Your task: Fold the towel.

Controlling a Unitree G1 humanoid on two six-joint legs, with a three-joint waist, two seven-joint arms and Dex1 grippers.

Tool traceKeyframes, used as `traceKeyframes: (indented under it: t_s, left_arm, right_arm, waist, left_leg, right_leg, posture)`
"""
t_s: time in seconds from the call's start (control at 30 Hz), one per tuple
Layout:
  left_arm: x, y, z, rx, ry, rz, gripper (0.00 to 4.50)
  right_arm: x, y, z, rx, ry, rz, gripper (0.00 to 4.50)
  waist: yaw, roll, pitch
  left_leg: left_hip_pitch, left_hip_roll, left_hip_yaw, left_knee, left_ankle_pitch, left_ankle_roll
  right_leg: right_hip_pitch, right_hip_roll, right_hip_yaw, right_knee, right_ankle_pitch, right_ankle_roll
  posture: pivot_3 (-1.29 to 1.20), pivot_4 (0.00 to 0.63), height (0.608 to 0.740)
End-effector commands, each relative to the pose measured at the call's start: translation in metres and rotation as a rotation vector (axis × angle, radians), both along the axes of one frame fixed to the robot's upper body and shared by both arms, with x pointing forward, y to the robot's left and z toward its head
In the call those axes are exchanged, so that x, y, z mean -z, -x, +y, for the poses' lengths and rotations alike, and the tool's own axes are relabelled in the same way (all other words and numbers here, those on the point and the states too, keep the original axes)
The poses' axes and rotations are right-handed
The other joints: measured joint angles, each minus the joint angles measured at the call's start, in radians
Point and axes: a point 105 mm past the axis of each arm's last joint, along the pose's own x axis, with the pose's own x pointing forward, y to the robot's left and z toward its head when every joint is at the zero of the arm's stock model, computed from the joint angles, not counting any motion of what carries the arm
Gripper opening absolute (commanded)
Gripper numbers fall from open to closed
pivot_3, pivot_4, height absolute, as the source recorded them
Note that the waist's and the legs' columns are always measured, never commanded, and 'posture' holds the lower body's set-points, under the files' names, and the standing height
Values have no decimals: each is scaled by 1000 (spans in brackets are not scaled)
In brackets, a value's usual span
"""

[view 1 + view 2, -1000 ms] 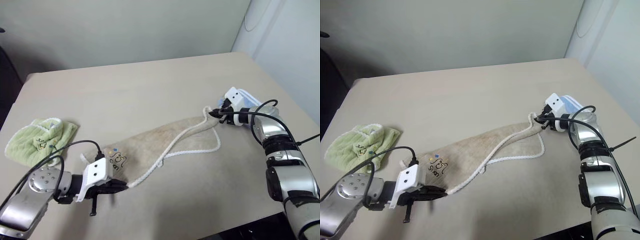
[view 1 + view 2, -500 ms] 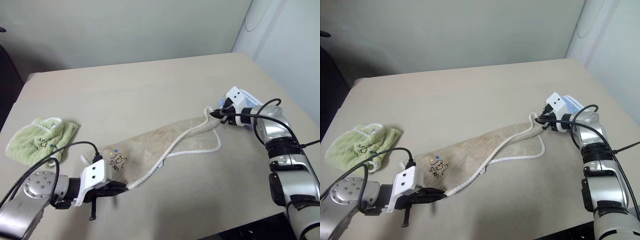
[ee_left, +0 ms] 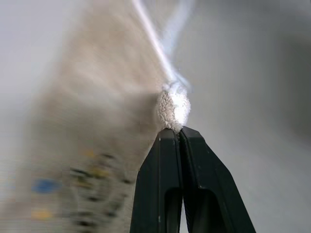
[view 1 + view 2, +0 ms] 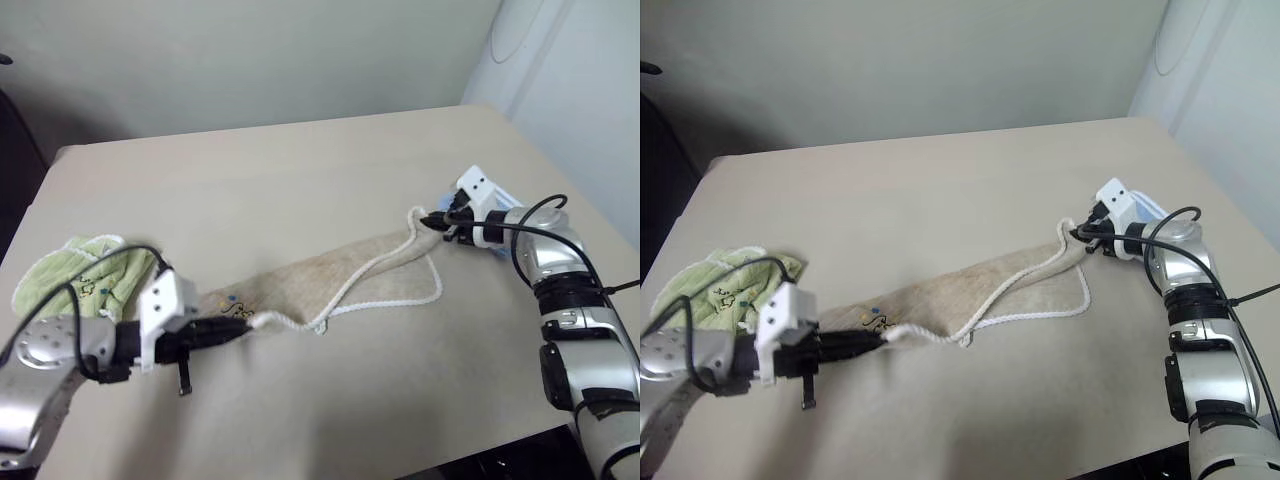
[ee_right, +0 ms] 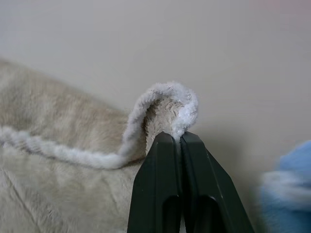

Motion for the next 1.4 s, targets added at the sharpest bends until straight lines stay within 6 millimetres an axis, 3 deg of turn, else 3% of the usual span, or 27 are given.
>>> traceKeyframes:
  t_s: [0.03,0.43,0.53,0.63,0.73,0.87,0.97,1.1,1.2,1.27,1.33,1.4]
  left_arm:
    - [-41,-8,14,-108,171,-107,19]
    - [-145,-78,49,-350,508,-432,19]
    - [-171,-83,60,-383,580,-487,19]
    - [-177,-75,68,-373,582,-504,19]
    - [-163,-54,72,-338,540,-471,19]
    - [-124,-26,71,-317,476,-335,19]
    - [-86,2,64,-298,405,-207,19]
    - [-50,28,61,-330,371,-74,19]
    - [-29,43,56,-352,351,9,19]
    - [-17,51,54,-366,337,57,19]
    - [-6,59,52,-376,318,101,19]
    - [3,64,53,-399,305,139,19]
  right_arm:
    - [-37,-5,-17,46,-28,-125,0]
    - [-116,-36,-25,197,-84,-415,0]
    - [-144,-32,-25,180,-136,-495,0]
    - [-153,-24,-27,133,-171,-521,0]
    - [-138,-13,-29,33,-209,-466,0]
    - [-95,6,-29,-79,-224,-328,0]
    - [-49,35,-25,-169,-218,-170,0]
    - [-16,68,-16,-218,-251,-14,0]
    - [0,89,-13,-253,-253,78,0]
    - [3,99,-13,-278,-253,118,0]
    - [4,105,-14,-289,-255,148,0]
    - [5,108,-15,-298,-249,170,0]
  waist:
    - [2,0,0]
    - [4,1,0]
    - [2,0,0]
    - [-1,0,0]
    - [-7,0,0]
    - [-14,-1,0]
    - [-14,-1,0]
    - [-15,-1,0]
    - [-15,-2,1]
    - [-15,-3,2]
    - [-14,-4,2]
    - [-14,-5,2]
  left_leg:
    - [0,0,0,0,1,-1]
    - [0,0,0,0,2,-3]
    - [-2,0,0,0,3,-4]
    - [-5,0,0,-2,5,-7]
    - [-5,0,0,-6,7,-9]
    - [-6,0,0,-6,7,-10]
    - [-7,0,1,-6,7,-10]
    - [-5,0,2,-6,7,-10]
    - [4,0,3,-6,6,-8]
    - [13,0,3,-9,-2,5]
    - [23,0,3,-10,-2,6]
    - [29,0,3,-8,-2,6]
  right_leg:
    - [0,0,0,0,0,0]
    - [-2,0,0,1,0,1]
    - [-4,0,0,0,0,1]
    - [-6,0,1,-1,0,1]
    - [-6,0,2,-1,0,1]
    - [-6,1,2,-2,-3,1]
    - [-7,1,2,-2,-5,1]
    - [-6,1,3,-2,-10,1]
    - [0,1,4,1,-10,1]
    - [9,1,4,0,-9,1]
    - [19,2,4,-2,-15,11]
    - [26,2,4,-2,-16,12]
  posture:
    - [0,150,740]
    - [0,150,740]
    - [0,150,740]
    - [0,150,740]
    - [0,150,740]
    - [0,150,740]
    - [0,150,740]
    - [0,150,740]
    - [0,150,740]
    - [0,150,740]
    - [0,150,740]
    - [0,150,740]
